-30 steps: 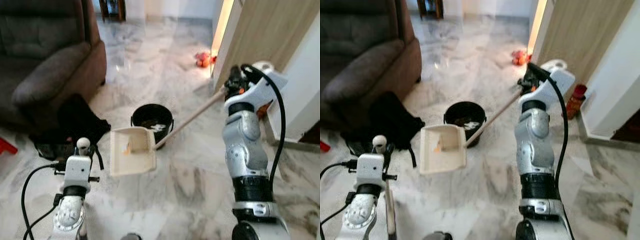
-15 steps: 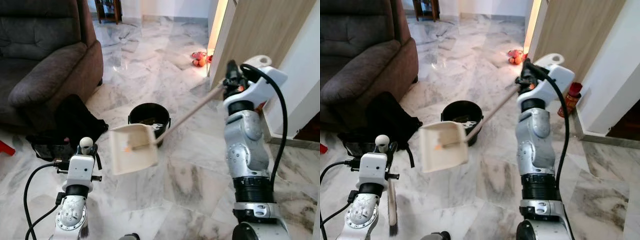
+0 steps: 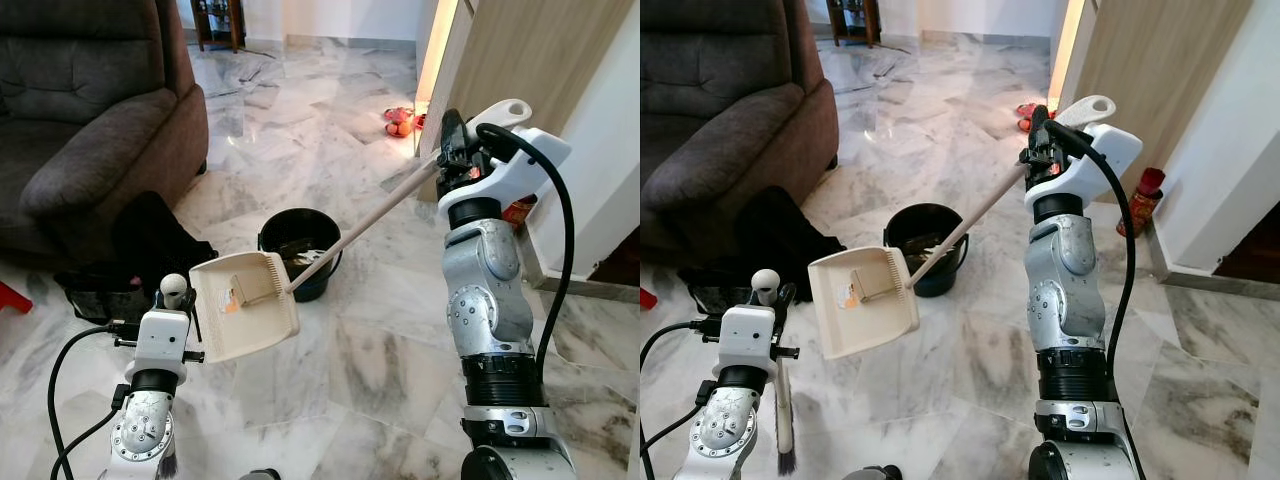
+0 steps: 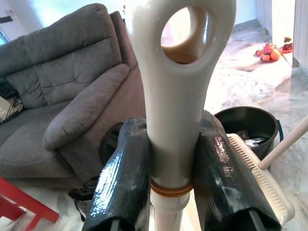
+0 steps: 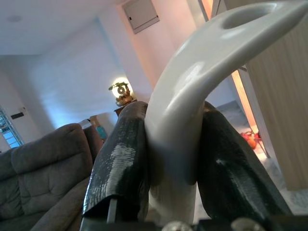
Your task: Sweep floor
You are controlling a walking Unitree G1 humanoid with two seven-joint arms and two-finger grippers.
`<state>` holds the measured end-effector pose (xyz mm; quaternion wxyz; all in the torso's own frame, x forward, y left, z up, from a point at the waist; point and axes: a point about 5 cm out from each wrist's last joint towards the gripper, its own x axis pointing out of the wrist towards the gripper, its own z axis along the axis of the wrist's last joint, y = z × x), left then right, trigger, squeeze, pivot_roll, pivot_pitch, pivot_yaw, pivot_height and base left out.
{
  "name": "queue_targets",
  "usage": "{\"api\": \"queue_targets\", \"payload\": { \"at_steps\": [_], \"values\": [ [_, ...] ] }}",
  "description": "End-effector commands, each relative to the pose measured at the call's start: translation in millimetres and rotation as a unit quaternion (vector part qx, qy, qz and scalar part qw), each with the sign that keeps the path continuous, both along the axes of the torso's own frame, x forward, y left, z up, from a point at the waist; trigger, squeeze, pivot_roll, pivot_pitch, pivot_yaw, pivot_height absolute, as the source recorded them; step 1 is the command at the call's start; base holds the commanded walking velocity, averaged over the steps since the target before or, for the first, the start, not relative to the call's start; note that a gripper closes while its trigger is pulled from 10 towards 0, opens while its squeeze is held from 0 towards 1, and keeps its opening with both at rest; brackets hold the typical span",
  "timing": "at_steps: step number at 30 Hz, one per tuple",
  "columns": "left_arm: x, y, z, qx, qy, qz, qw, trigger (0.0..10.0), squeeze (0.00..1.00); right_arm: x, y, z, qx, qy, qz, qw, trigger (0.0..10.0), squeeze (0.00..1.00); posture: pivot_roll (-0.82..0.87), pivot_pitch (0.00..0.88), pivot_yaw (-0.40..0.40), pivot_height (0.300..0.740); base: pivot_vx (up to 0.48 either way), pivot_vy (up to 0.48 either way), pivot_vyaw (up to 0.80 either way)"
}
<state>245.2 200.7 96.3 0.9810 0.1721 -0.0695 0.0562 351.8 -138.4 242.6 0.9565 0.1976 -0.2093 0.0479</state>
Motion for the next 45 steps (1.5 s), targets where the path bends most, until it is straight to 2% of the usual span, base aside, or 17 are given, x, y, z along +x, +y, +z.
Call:
{"api": "queue_targets", "payload": {
  "at_steps": [1,12,45],
  "values": [
    [1.4,-0.1,11.1,0.014,-0.026,-0.008,1.0,10.0,0.0,-7.3,-0.1,20.1,0.016,-0.056,0.003,0.998,10.0,0.0,0.21,0.041,-0.014,0.74,0.0,0.0,0.0],
    [0.5,0.3,11.7,0.015,-0.027,-0.004,1.0,10.0,0.0,-7.6,3.7,18.3,0.014,-0.051,0.009,0.999,10.0,0.0,0.21,0.049,-0.015,0.74,0.115,0.0,0.0],
    [0.4,1.8,12.2,0.016,-0.03,0.002,0.999,10.0,0.0,-8.1,7.3,17.6,-0.003,-0.049,0.015,0.999,10.0,0.0,0.21,0.049,-0.018,0.74,0.268,0.0,0.1]
  ]
}}
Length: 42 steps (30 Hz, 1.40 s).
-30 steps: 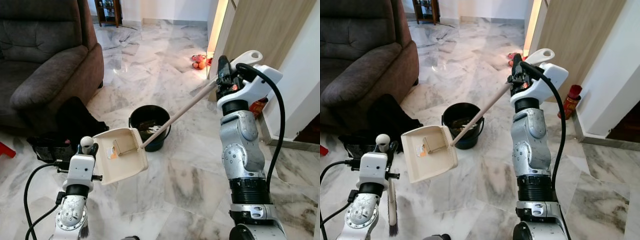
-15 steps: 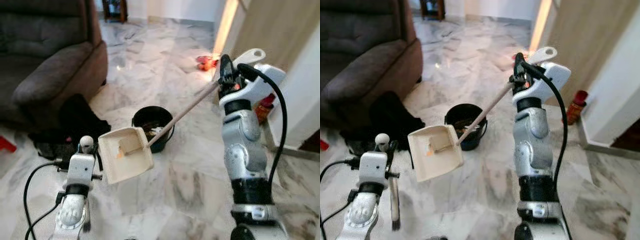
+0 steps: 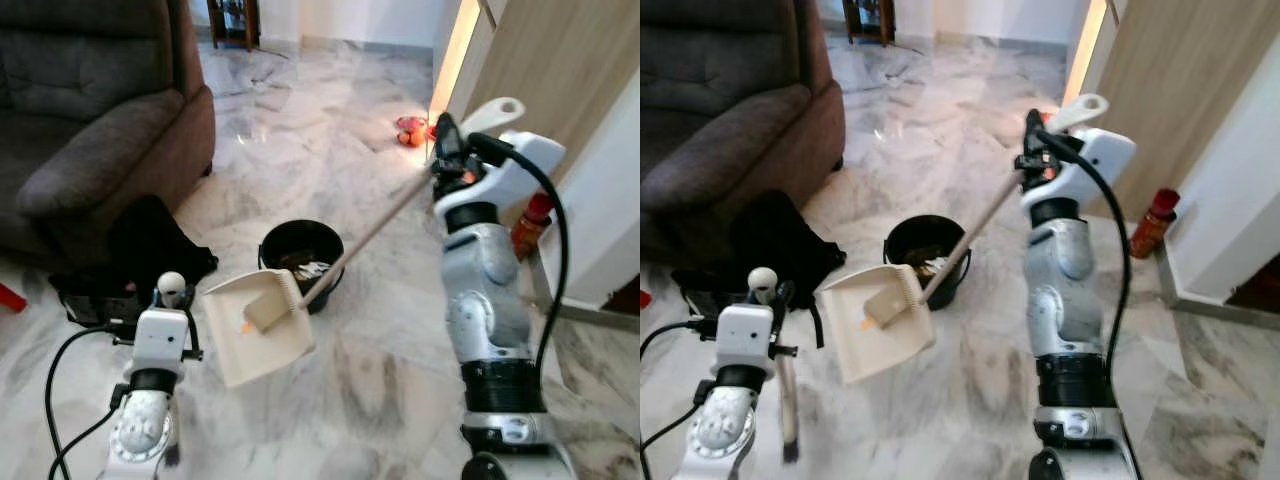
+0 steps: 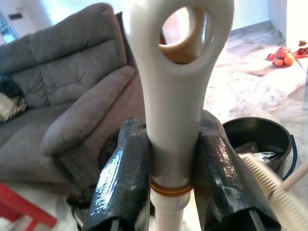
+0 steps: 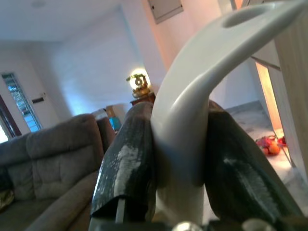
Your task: Sweep floor
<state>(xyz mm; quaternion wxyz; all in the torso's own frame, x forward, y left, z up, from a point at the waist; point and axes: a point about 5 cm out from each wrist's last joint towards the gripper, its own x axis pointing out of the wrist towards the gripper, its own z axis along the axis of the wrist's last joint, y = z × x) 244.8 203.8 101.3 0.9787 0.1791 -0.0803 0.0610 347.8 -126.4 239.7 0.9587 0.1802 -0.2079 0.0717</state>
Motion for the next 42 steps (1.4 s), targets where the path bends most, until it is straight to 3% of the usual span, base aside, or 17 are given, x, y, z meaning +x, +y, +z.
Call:
{"api": "queue_targets", "payload": {
  "at_steps": [1,42],
  "values": [
    [0.8,-1.5,7.1,0.009,-0.018,-0.001,1.0,10.0,0.0,-4.1,-4.8,20.5,0.02,-0.045,-0.003,0.999,10.0,0.0,0.21,0.049,-0.019,0.74,0.274,0.0,0.76],
    [1.2,-1.6,6.5,0.005,-0.019,0.002,1.0,10.0,0.0,-4.9,-1.9,22.0,0.021,-0.049,0.011,0.999,10.0,0.0,0.21,0.05,-0.025,0.74,0.275,0.0,0.11]
  ]
}}
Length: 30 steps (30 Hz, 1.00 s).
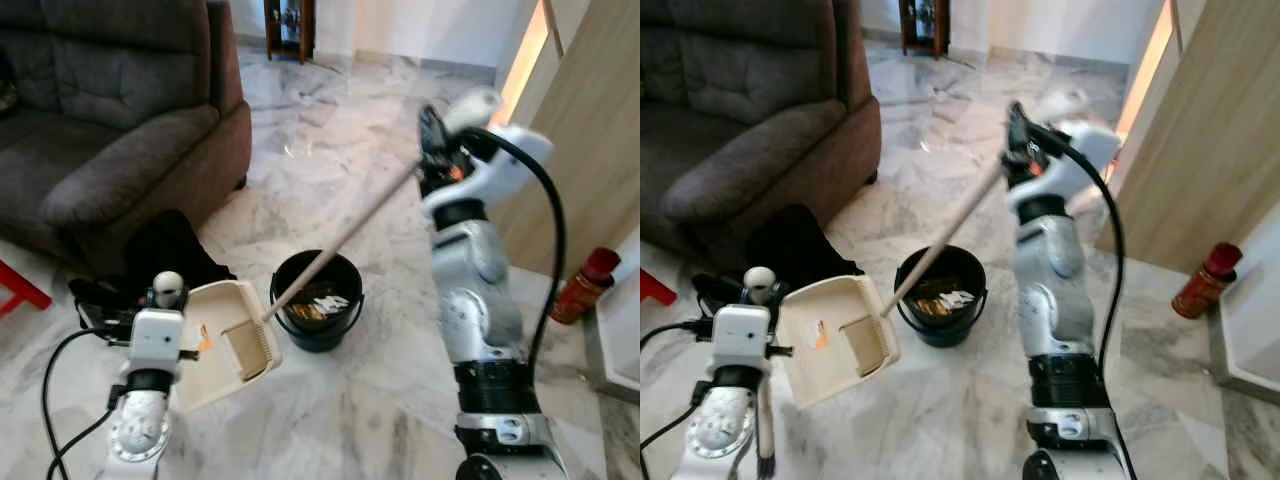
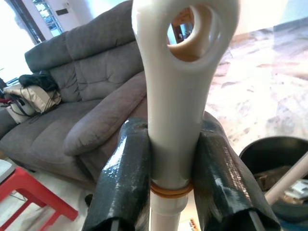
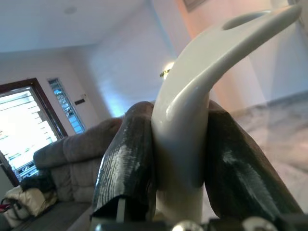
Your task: Sweep floor
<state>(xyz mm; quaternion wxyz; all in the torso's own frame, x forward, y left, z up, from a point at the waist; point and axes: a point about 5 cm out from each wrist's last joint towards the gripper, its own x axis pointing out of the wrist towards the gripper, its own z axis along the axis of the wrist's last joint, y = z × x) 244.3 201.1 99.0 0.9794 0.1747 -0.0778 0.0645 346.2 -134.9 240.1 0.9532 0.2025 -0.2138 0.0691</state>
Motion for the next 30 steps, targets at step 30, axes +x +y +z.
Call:
{"api": "queue_targets", "payload": {
  "at_steps": [30],
  "values": [
    [2.3,3.1,10.8,0.009,-0.027,0.005,1.0,10.0,0.0,-3.9,9.2,23.4,-0.001,-0.05,0.015,0.999,10.0,0.0,0.21,0.048,-0.027,0.74,0.275,0.0,0.3]
  ]
}}
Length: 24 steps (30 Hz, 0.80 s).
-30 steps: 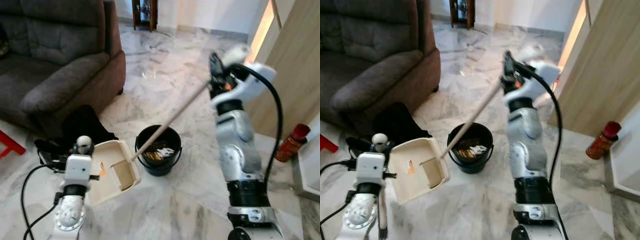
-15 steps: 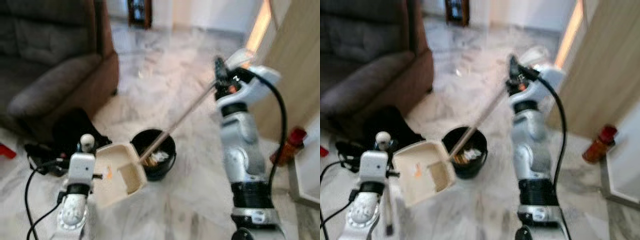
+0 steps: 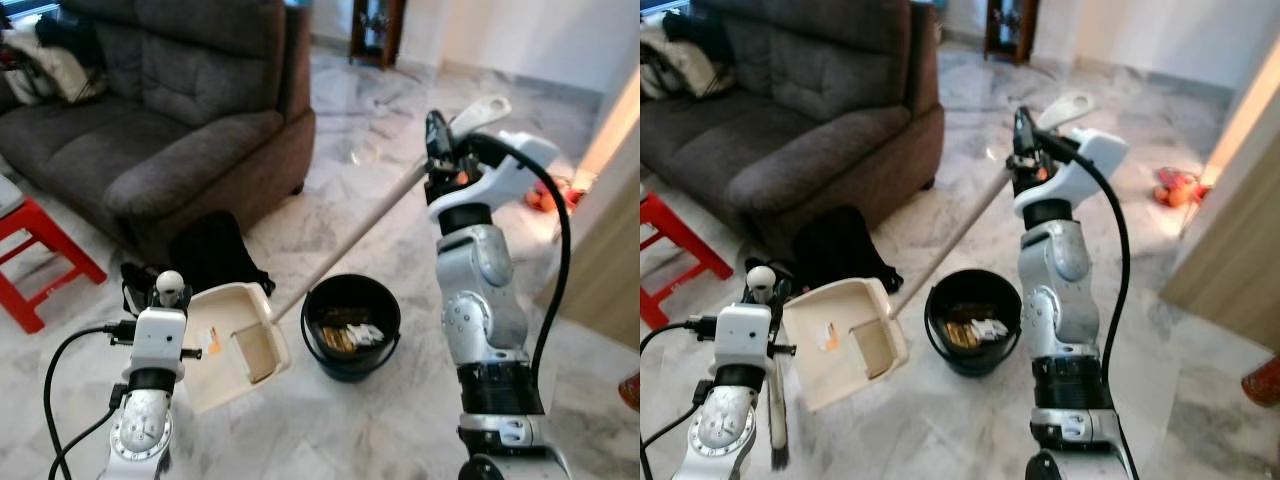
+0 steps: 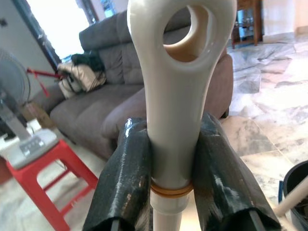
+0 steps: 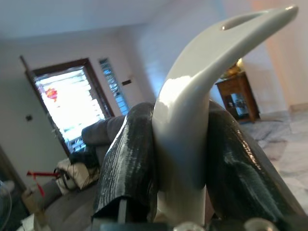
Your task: Sweep floor
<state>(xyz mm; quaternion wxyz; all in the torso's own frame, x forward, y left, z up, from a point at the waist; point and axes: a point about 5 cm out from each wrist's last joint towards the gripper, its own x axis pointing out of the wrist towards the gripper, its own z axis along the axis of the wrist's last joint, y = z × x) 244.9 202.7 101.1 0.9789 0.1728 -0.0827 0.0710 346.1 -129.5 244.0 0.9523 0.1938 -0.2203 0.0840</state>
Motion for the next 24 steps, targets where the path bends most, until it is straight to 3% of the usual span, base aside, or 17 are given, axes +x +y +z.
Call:
{"api": "queue_targets", "payload": {
  "at_steps": [1,24],
  "values": [
    [1.7,1.5,8.7,0.011,-0.02,0.0,1.0,10.0,0.0,-3.7,3.8,19.5,0.01,-0.04,0.005,0.999,10.0,0.0,0.21,0.048,-0.027,0.74,0.274,0.0,0.0],
    [2.8,1.6,9.5,0.01,-0.023,0.002,1.0,10.0,0.0,-6.4,-6.8,29.8,0.028,-0.068,-0.031,0.997,10.0,0.0,0.21,0.052,-0.028,0.74,0.275,0.0,0.0]
  ]
}}
